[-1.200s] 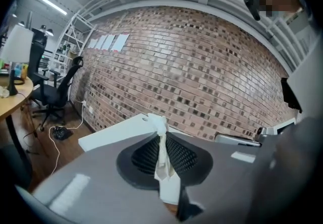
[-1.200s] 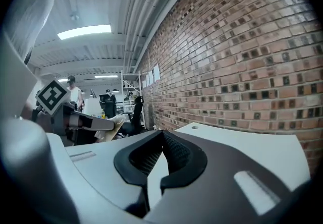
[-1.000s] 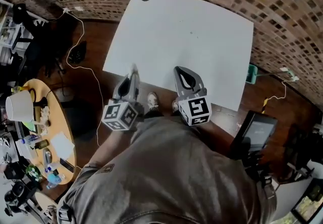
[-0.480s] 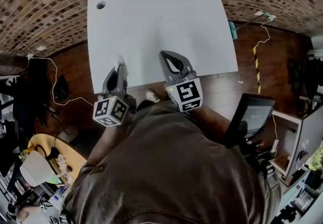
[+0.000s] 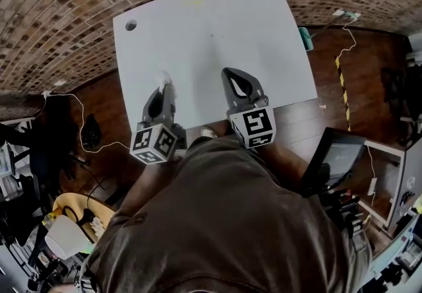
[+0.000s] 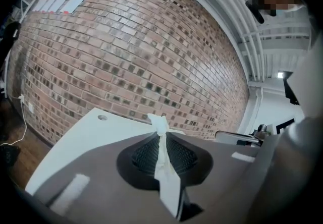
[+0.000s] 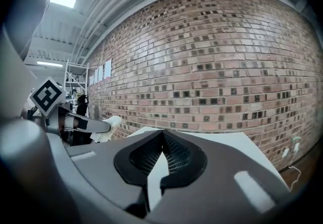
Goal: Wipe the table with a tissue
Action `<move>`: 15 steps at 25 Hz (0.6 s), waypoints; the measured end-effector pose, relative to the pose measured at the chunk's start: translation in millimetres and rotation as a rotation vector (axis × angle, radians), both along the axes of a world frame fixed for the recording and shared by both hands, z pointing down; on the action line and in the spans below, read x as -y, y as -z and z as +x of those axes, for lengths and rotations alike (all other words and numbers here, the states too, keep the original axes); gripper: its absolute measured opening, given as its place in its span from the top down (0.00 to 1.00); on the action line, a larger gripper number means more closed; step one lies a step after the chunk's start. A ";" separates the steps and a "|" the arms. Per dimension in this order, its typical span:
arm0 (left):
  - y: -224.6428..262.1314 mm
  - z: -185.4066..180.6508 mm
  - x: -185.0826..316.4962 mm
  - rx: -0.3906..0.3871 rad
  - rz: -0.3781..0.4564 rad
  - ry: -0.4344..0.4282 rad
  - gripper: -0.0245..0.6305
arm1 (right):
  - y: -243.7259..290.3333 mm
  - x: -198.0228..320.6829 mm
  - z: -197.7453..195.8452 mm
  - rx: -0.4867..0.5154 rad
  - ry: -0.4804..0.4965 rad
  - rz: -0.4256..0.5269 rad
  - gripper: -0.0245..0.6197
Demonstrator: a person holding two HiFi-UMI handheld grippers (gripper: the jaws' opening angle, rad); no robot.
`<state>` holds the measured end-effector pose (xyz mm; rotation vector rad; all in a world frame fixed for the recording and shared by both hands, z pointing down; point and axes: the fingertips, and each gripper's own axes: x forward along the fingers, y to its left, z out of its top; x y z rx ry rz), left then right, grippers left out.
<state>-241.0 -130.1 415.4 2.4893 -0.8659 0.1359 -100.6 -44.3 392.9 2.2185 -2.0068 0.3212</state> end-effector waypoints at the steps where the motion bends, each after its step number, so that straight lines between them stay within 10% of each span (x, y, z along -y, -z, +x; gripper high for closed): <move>1: -0.7 4.1 3.6 0.008 -0.002 0.004 0.92 | -2.7 3.1 7.0 0.003 0.001 -0.005 0.94; 15: -9.9 97.9 48.2 0.124 -0.023 0.117 0.92 | -12.2 50.1 123.0 -0.021 0.105 -0.010 0.94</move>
